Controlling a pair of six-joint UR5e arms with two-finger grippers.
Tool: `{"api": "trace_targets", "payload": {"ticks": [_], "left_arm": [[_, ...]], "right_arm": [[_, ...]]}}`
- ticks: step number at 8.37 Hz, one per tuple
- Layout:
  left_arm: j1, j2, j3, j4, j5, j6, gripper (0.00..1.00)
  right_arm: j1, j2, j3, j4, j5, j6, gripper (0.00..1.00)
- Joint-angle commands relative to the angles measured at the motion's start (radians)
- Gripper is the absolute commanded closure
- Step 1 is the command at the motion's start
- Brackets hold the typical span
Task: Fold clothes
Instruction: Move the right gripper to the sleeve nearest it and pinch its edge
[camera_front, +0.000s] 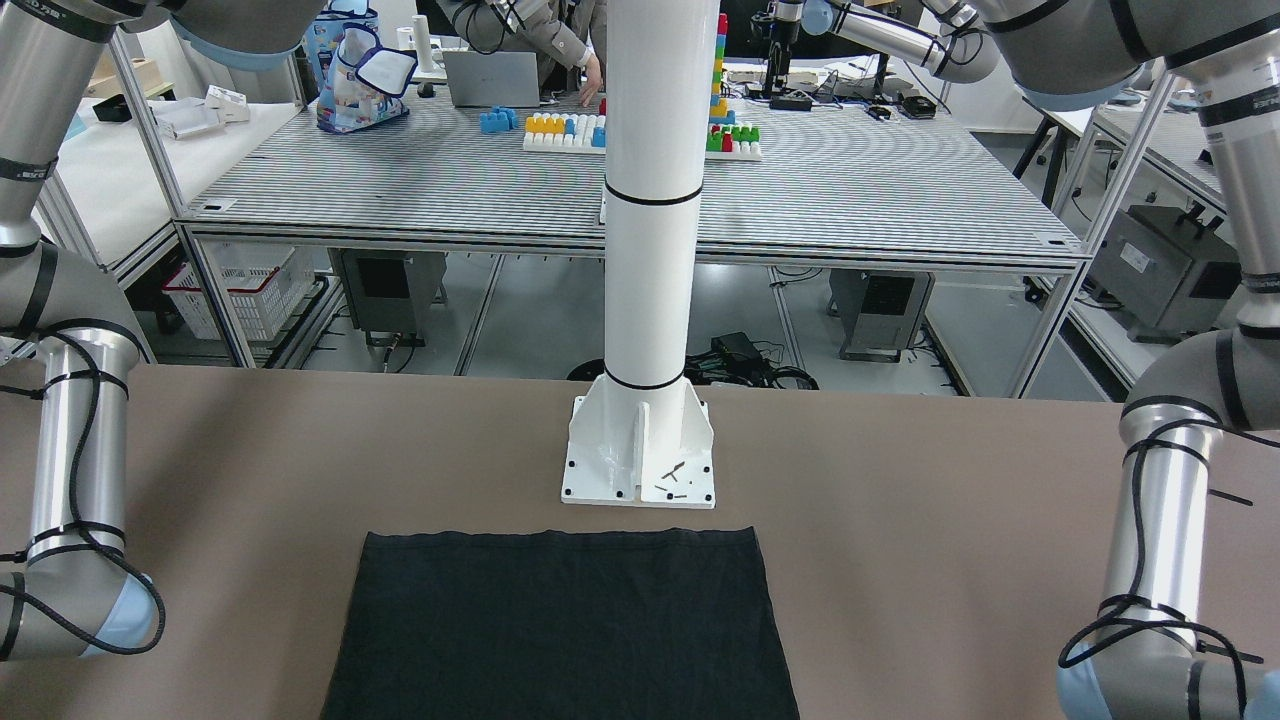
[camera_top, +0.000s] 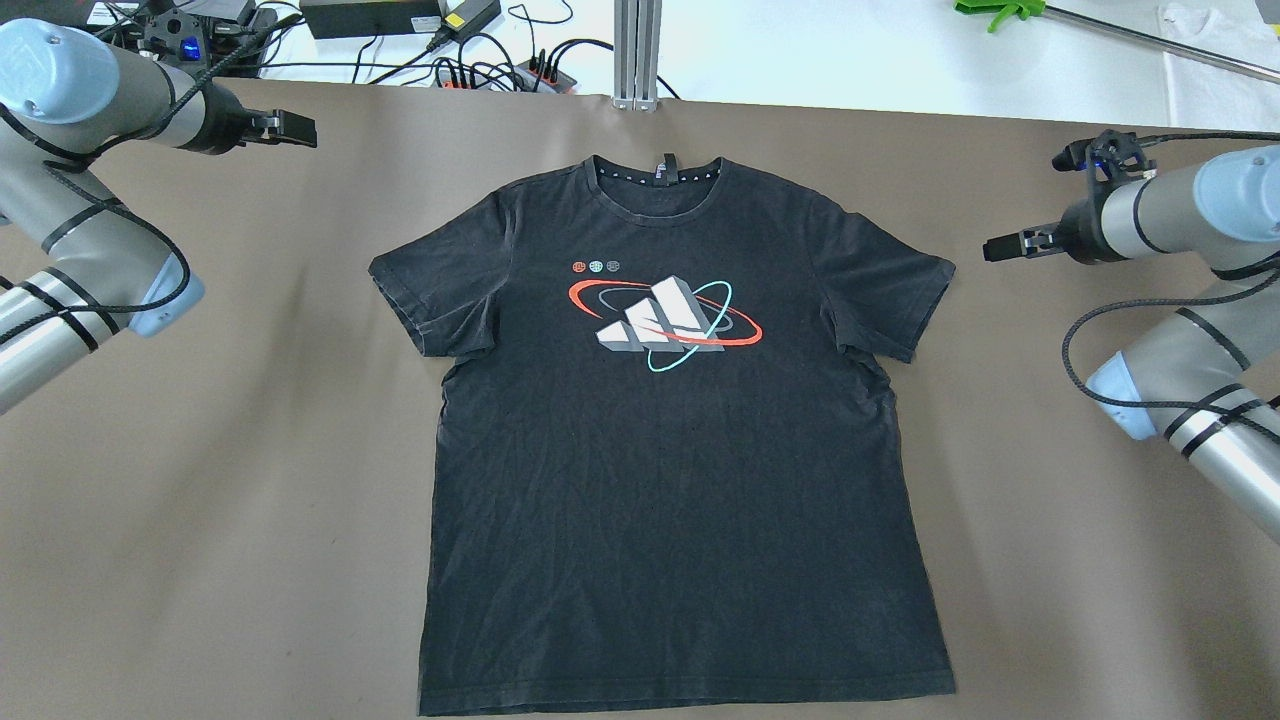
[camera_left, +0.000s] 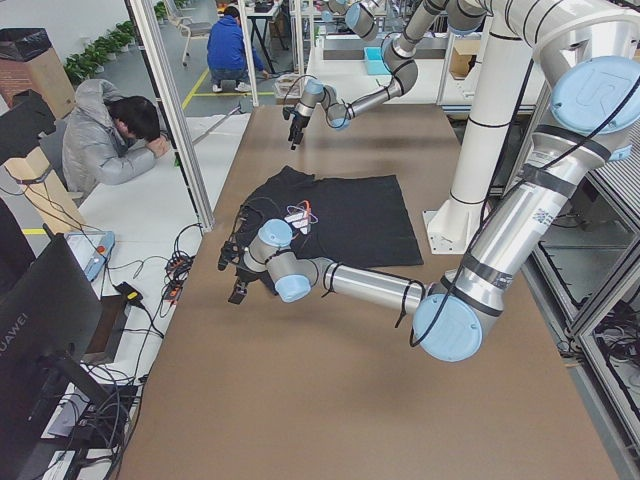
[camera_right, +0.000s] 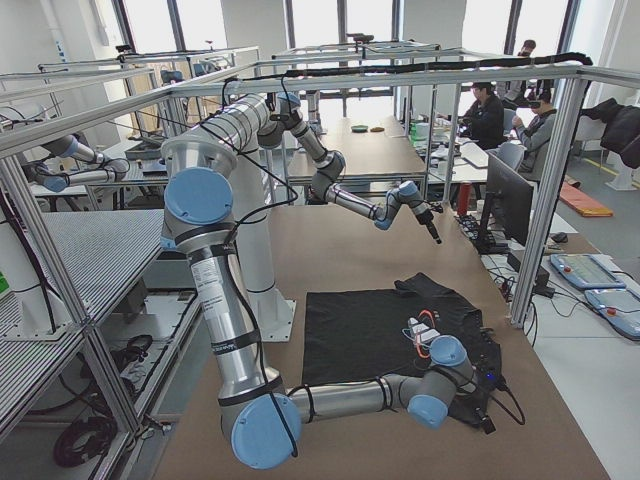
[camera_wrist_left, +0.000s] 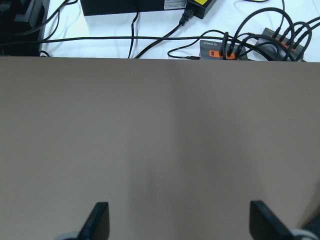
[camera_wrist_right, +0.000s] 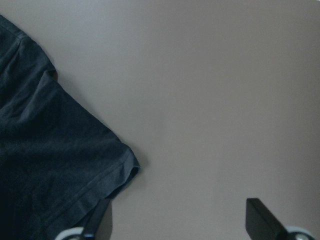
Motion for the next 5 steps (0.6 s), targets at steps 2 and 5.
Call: {"api": "trace_targets", "payload": {"ticks": [2, 5], "left_arm": [[0.024, -0.027, 0.021, -0.007, 0.034, -0.016, 0.00], [0.031, -0.031, 0.028, -0.007, 0.037, -0.015, 0.00]], "right_arm": [[-0.077, 0.054, -0.057, 0.034, -0.108, 0.057, 0.06], [-0.127, 0.106, -0.187, 0.106, -0.181, 0.061, 0.06]]}}
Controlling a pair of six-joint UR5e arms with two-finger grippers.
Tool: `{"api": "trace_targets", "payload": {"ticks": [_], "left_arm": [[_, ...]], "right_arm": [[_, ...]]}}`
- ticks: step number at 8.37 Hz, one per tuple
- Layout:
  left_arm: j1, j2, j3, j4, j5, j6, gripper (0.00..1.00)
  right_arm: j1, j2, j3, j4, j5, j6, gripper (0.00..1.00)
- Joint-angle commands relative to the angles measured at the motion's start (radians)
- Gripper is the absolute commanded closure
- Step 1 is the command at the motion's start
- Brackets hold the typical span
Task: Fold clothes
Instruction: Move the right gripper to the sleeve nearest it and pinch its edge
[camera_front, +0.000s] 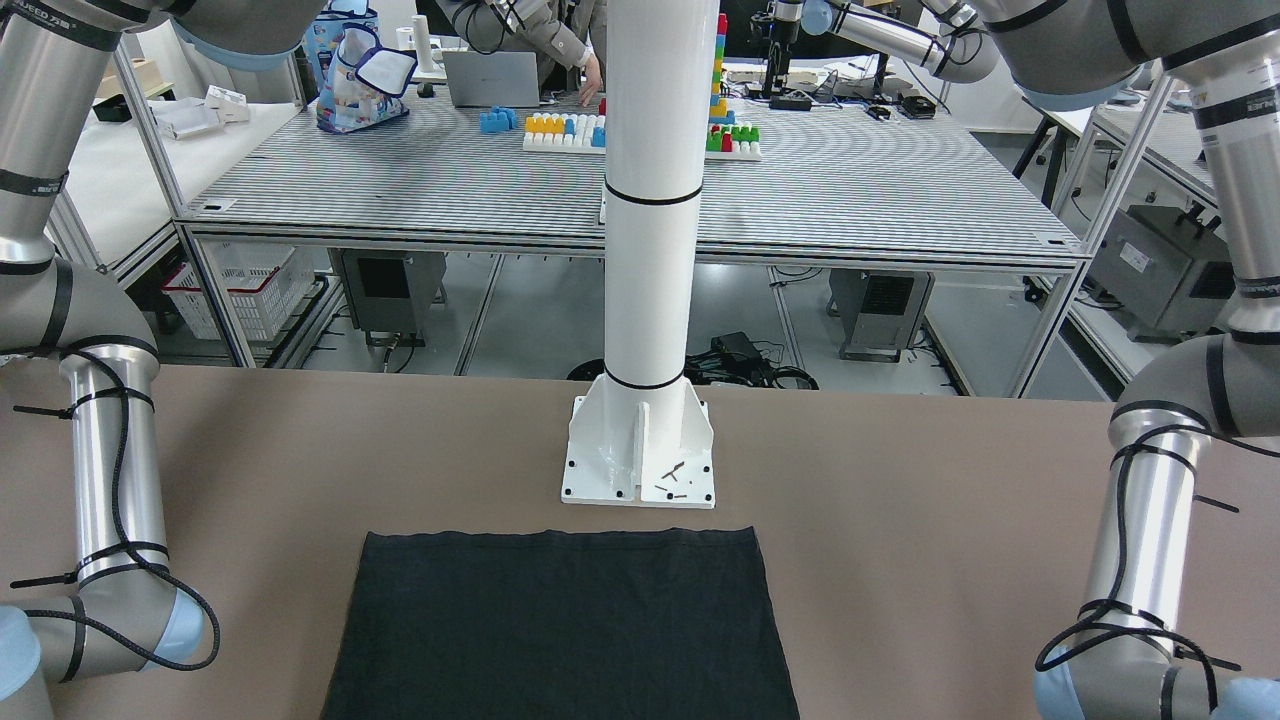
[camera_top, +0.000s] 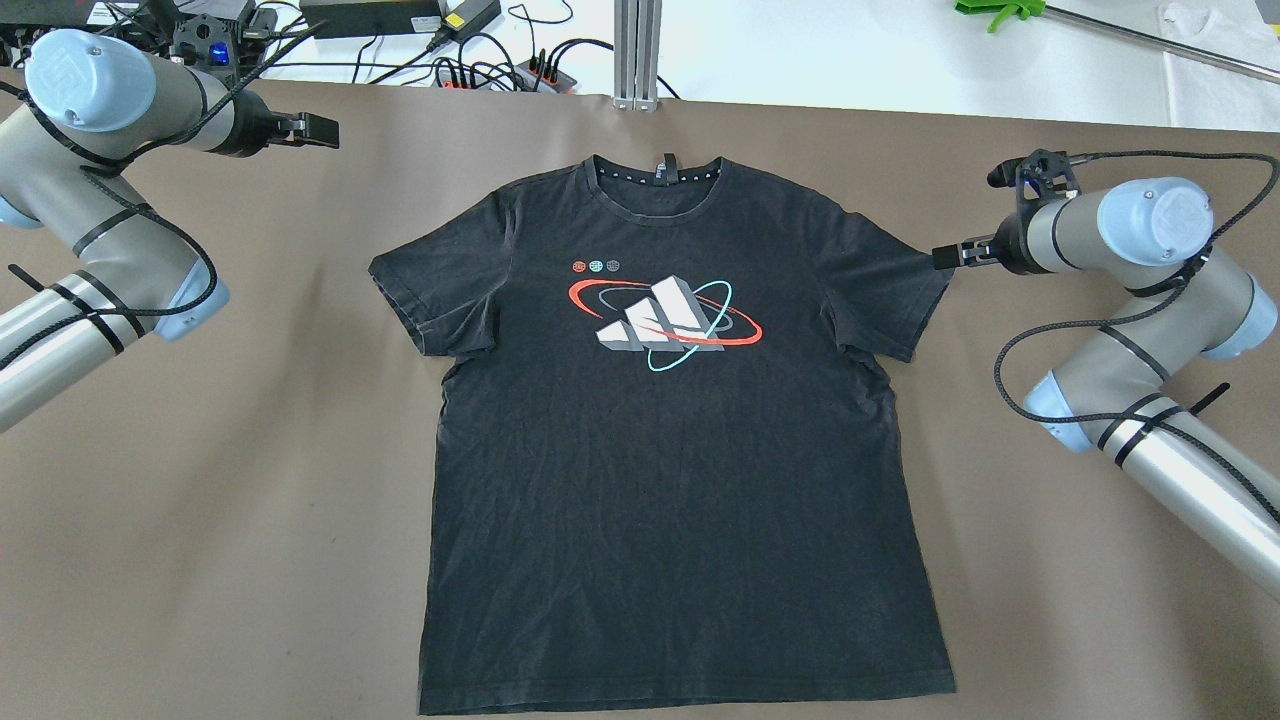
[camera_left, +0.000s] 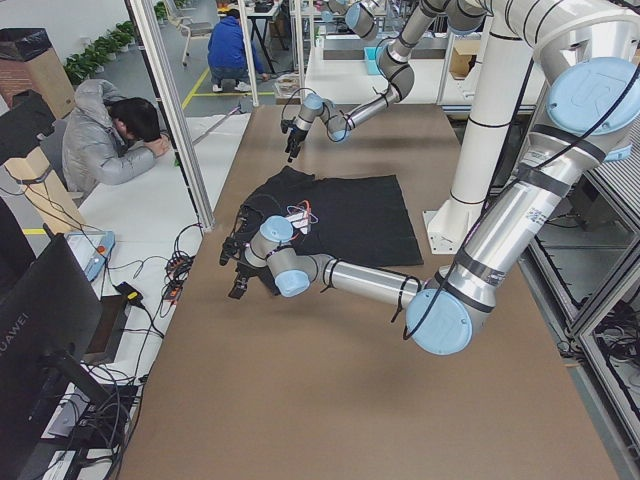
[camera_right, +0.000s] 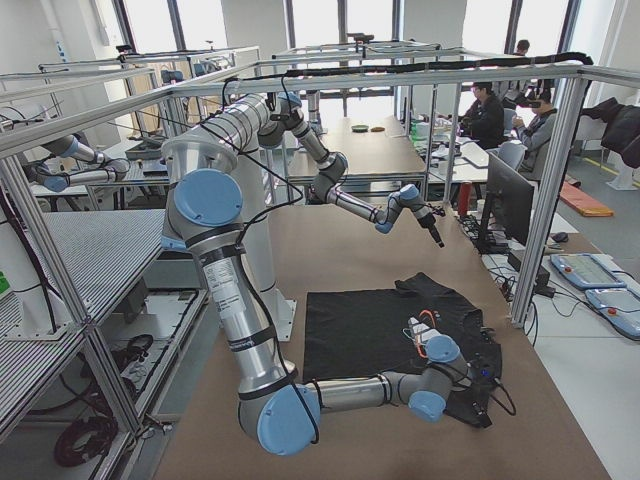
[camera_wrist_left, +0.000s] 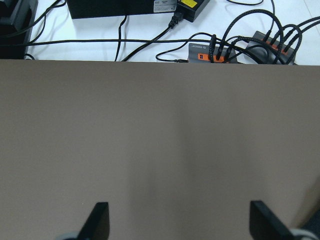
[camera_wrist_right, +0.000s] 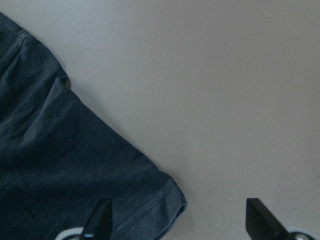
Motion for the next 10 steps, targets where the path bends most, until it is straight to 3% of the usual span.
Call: {"api": "trace_targets", "payload": {"ticks": [1, 4, 6, 8, 10], "left_arm": [[0.005, -0.003, 0.004, 0.000, 0.002, 0.001, 0.00], [0.005, -0.003, 0.003, 0.000, 0.002, 0.001, 0.00], [0.009, -0.003, 0.003, 0.000, 0.001, 0.003, 0.00], [0.010, -0.003, 0.001, -0.002, 0.001, 0.003, 0.00], [0.010, -0.003, 0.001, -0.002, 0.001, 0.003, 0.00]], "right_arm": [[-0.039, 0.049, -0.108, 0.056, -0.054, 0.014, 0.06], [-0.046, 0.044, -0.121, 0.059, -0.054, 0.014, 0.06], [-0.046, 0.043, -0.133, 0.059, -0.055, 0.014, 0.13], [-0.046, 0.043, -0.133, 0.059, -0.055, 0.016, 0.39], [-0.046, 0.044, -0.133, 0.057, -0.055, 0.016, 0.75]]}}
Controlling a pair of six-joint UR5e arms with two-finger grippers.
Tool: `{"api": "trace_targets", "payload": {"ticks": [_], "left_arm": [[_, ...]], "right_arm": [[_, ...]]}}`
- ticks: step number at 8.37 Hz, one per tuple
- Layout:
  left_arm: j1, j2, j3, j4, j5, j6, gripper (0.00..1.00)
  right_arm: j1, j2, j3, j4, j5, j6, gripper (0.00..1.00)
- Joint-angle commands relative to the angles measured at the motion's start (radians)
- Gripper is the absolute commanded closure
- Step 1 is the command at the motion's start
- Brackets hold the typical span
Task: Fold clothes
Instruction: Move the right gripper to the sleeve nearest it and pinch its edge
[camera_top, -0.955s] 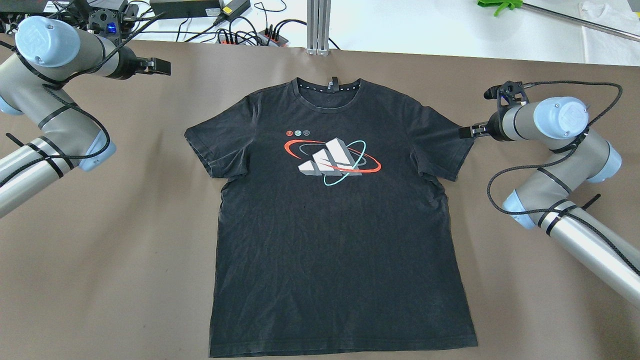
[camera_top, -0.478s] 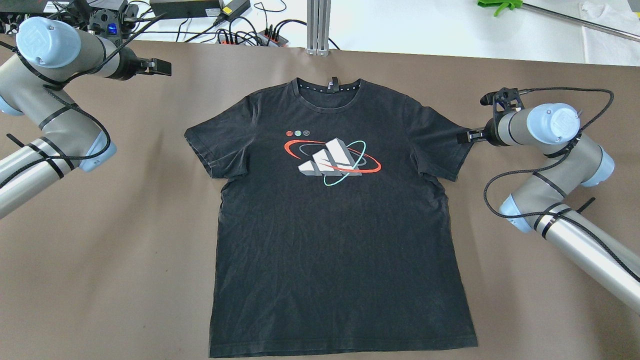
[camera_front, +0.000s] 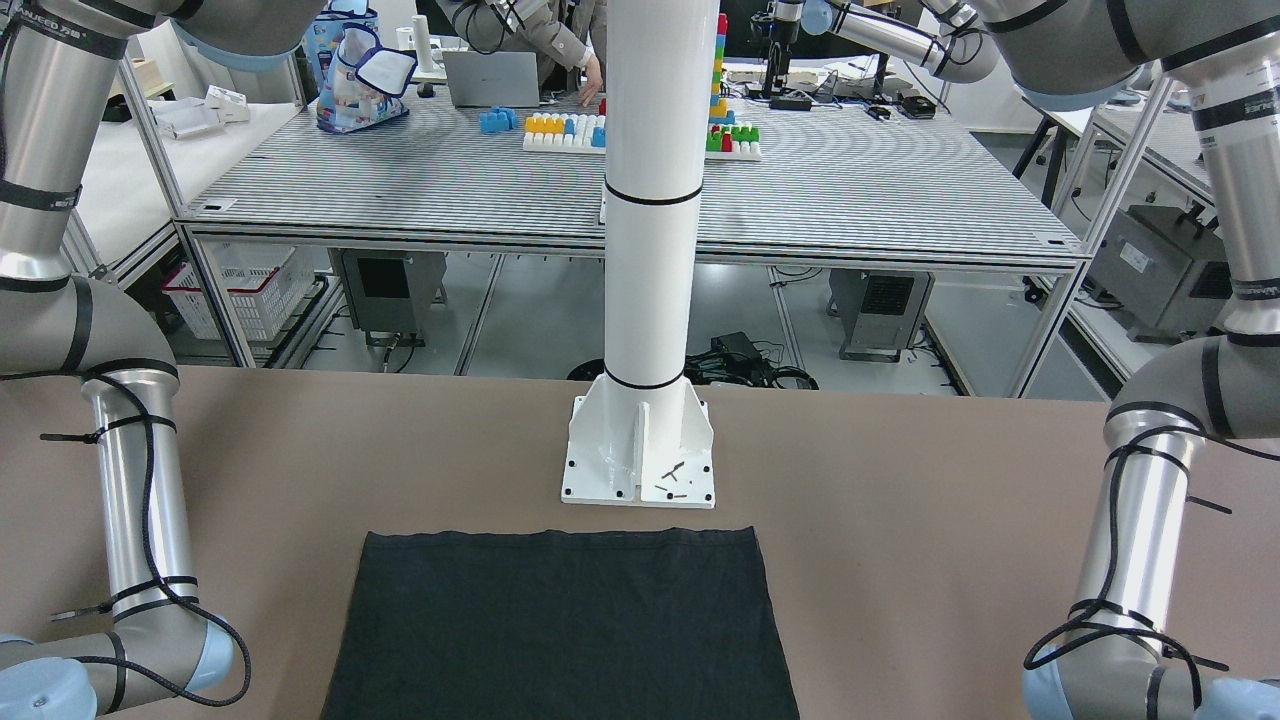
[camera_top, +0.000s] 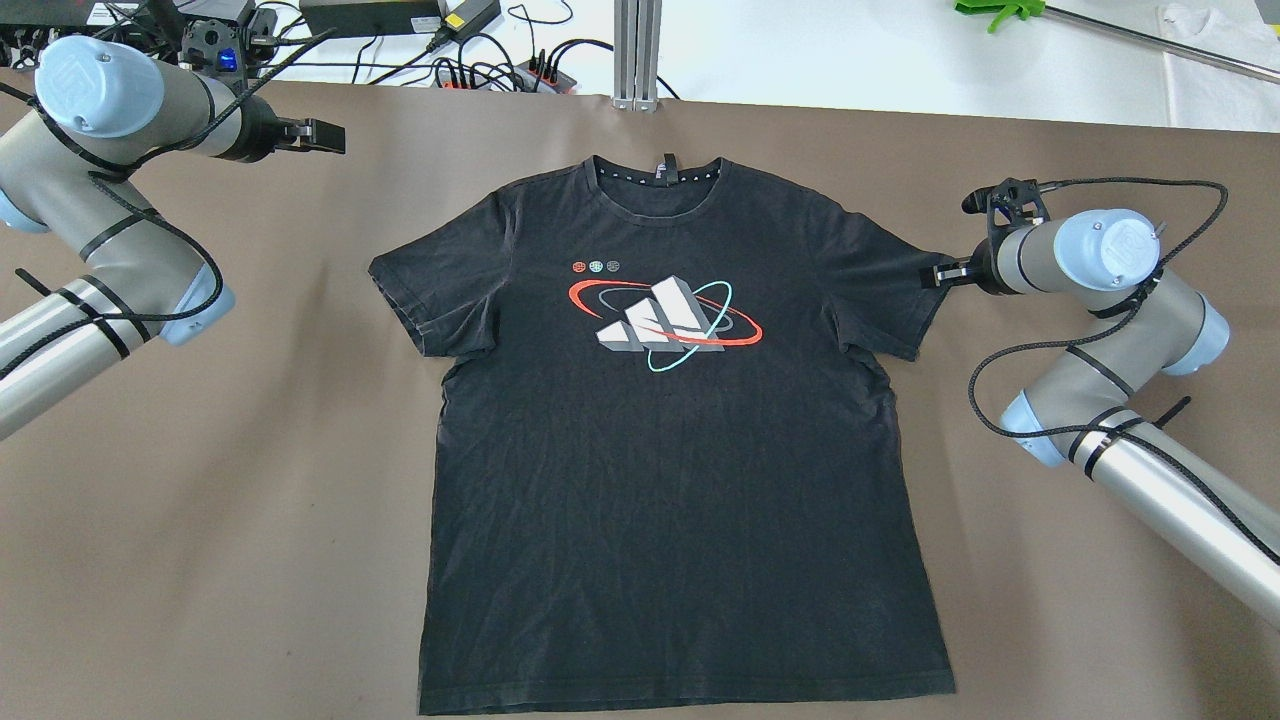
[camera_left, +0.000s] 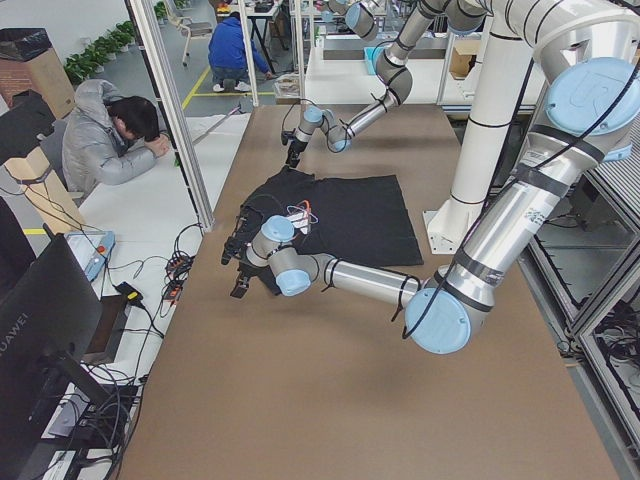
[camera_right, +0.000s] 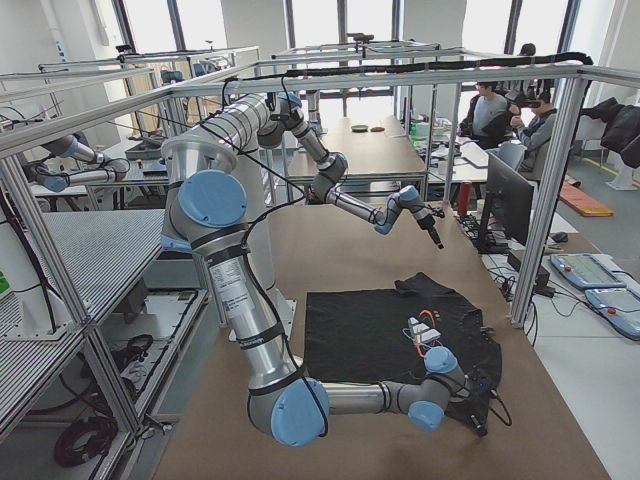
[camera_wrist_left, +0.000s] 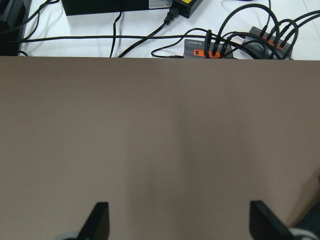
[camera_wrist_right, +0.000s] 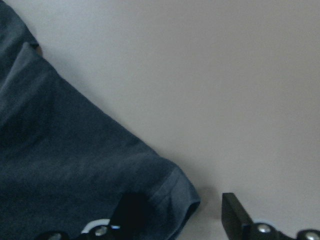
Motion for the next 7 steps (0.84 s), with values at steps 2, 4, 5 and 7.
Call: {"api": "trace_targets", "payload": {"ticks": [2, 4, 5, 7], "left_arm": [[-0.001, 0.002, -0.001, 0.001, 0.000, 0.000, 0.00], [-0.001, 0.003, -0.001, 0.000, 0.000, 0.002, 0.00], [-0.003, 0.005, -0.001, 0.000, -0.002, 0.002, 0.00], [-0.003, 0.006, 0.001, 0.001, 0.000, 0.002, 0.00]], "right_arm": [[0.000, 0.005, 0.006, -0.003, 0.001, 0.006, 1.00], [0.003, 0.012, 0.051, -0.009, 0.014, 0.033, 1.00], [0.003, 0.012, 0.094, -0.032, 0.033, 0.042, 1.00], [0.014, 0.033, 0.212, -0.176, 0.073, 0.046, 1.00]]}}
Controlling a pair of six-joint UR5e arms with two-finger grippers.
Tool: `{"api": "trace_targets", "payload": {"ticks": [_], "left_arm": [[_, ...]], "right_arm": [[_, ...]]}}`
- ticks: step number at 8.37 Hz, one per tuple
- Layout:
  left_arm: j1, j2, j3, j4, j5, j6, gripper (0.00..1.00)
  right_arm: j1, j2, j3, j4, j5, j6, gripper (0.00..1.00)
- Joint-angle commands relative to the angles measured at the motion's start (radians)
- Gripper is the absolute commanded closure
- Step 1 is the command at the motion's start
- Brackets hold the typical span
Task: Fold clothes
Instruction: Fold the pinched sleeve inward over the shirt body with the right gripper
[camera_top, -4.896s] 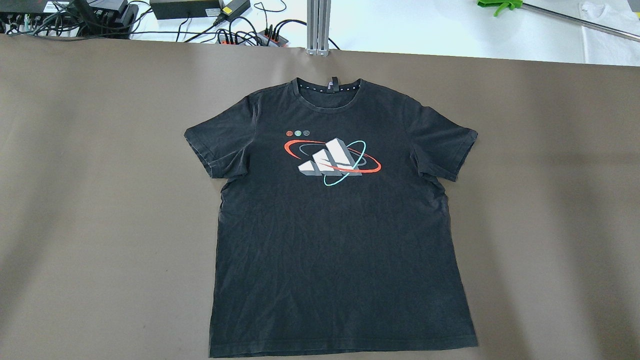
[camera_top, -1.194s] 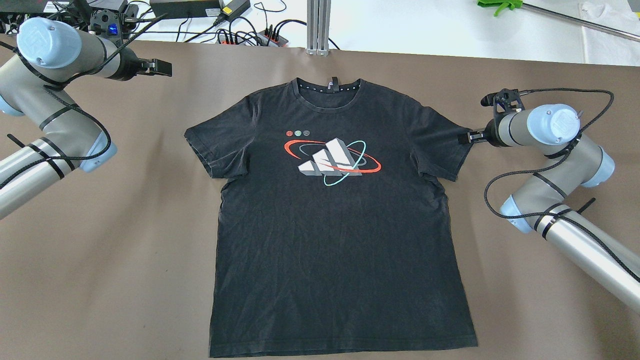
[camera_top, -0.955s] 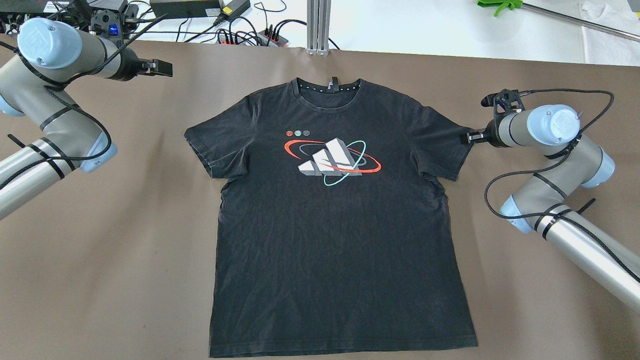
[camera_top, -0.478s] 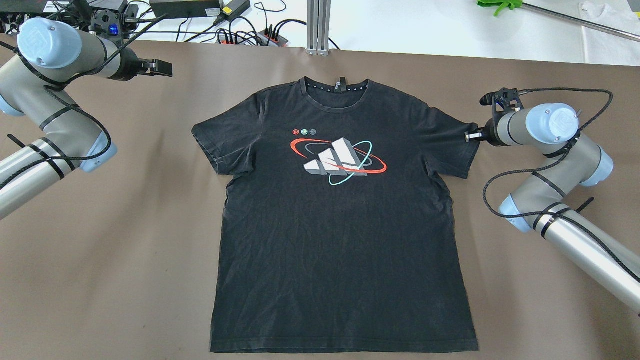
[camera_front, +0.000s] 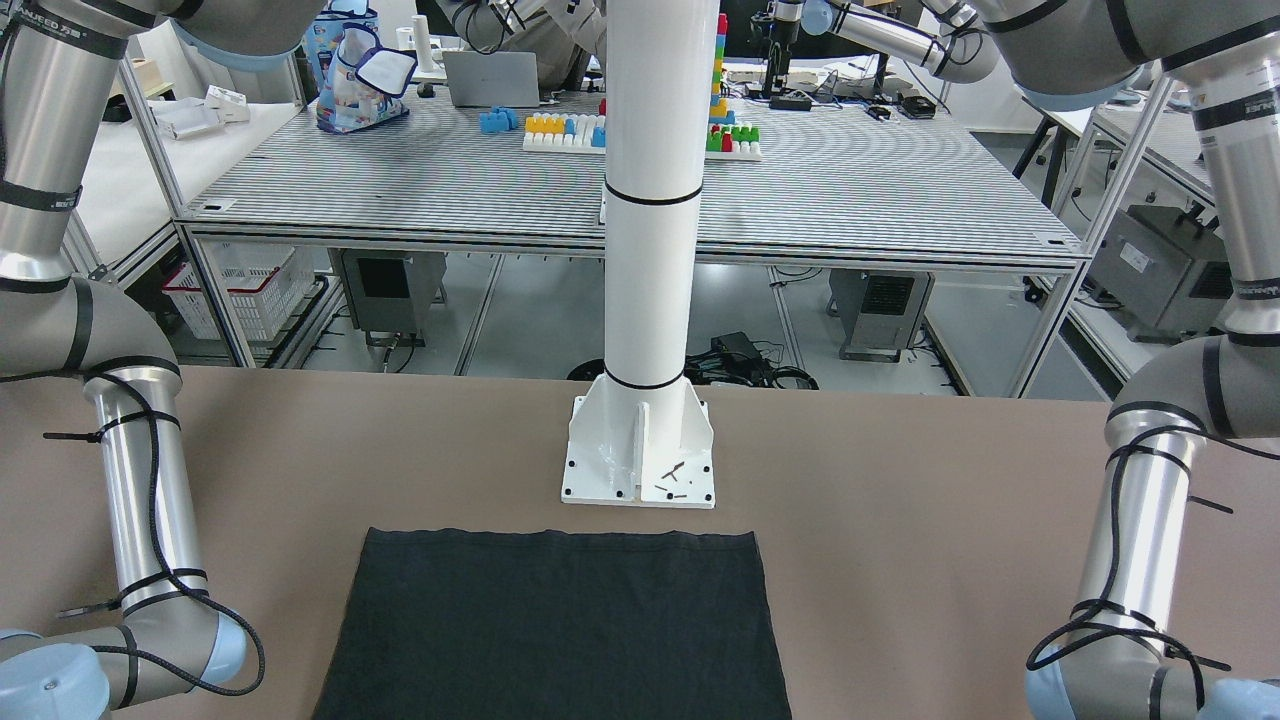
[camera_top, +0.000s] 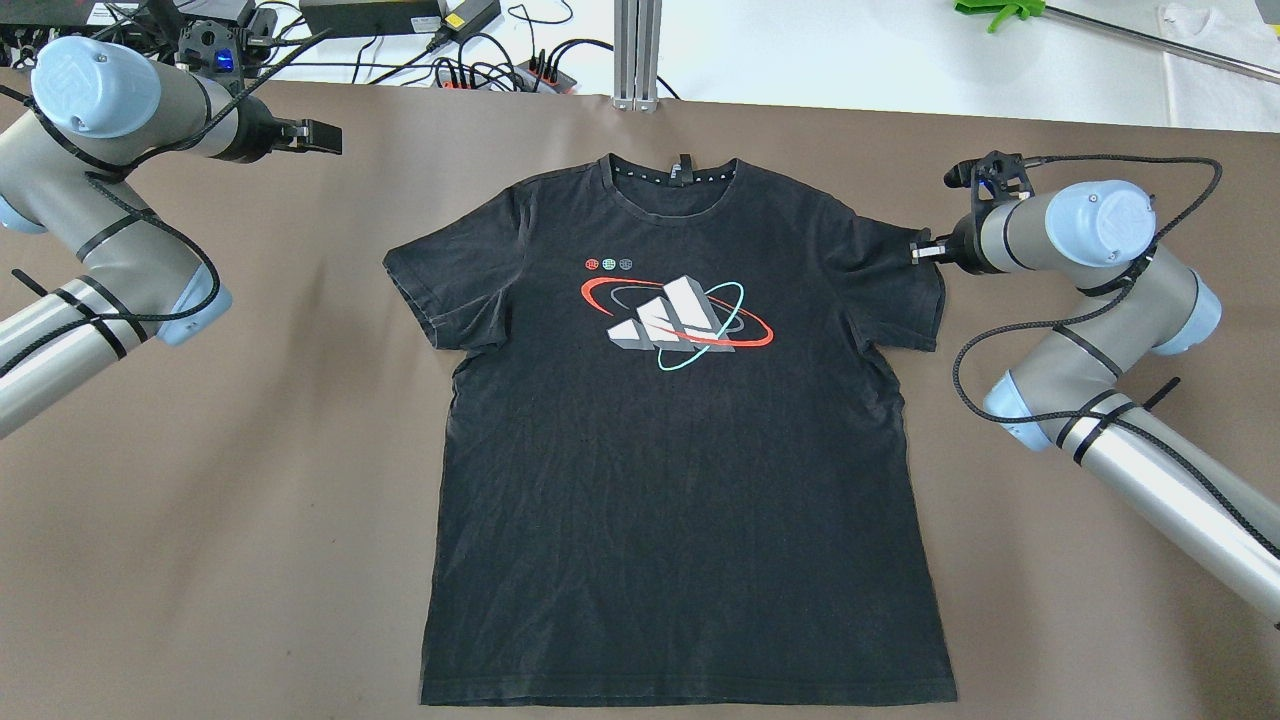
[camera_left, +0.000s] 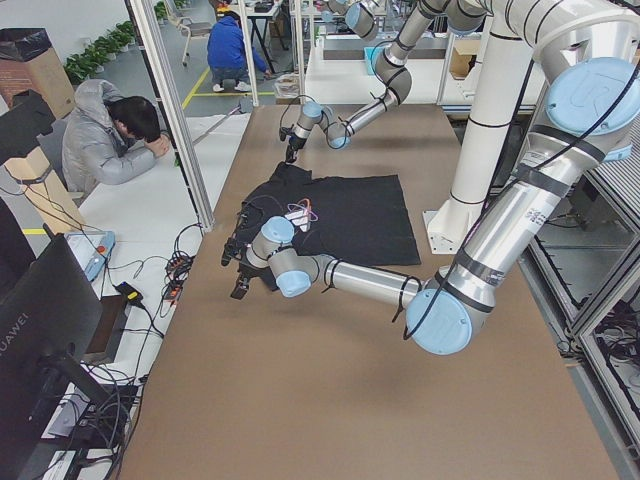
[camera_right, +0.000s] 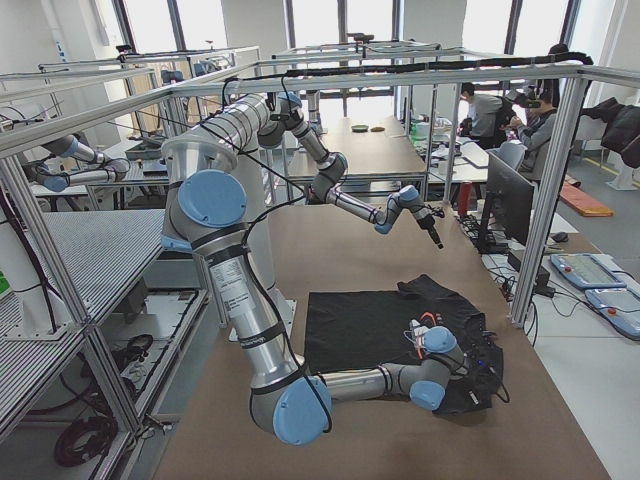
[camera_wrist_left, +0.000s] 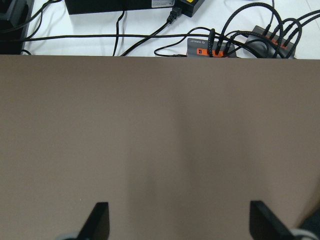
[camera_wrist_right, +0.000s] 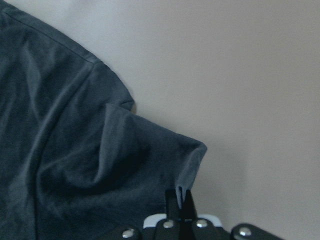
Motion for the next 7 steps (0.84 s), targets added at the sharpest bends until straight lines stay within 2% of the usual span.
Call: {"api": "trace_targets", "payload": {"ticks": [1, 4, 7], "left_arm": [[-0.001, 0.001, 0.001, 0.001, 0.001, 0.001, 0.00], [0.001, 0.000, 0.003, 0.001, 0.001, 0.001, 0.00], [0.001, 0.000, 0.009, 0.001, 0.003, 0.002, 0.00]], "right_arm": [[0.008, 0.052, 0.132, -0.184, 0.034, 0.007, 1.00], [-0.026, 0.117, 0.134, -0.210, 0.020, 0.065, 1.00], [-0.154, 0.154, 0.124, -0.209, -0.134, 0.143, 1.00]]}}
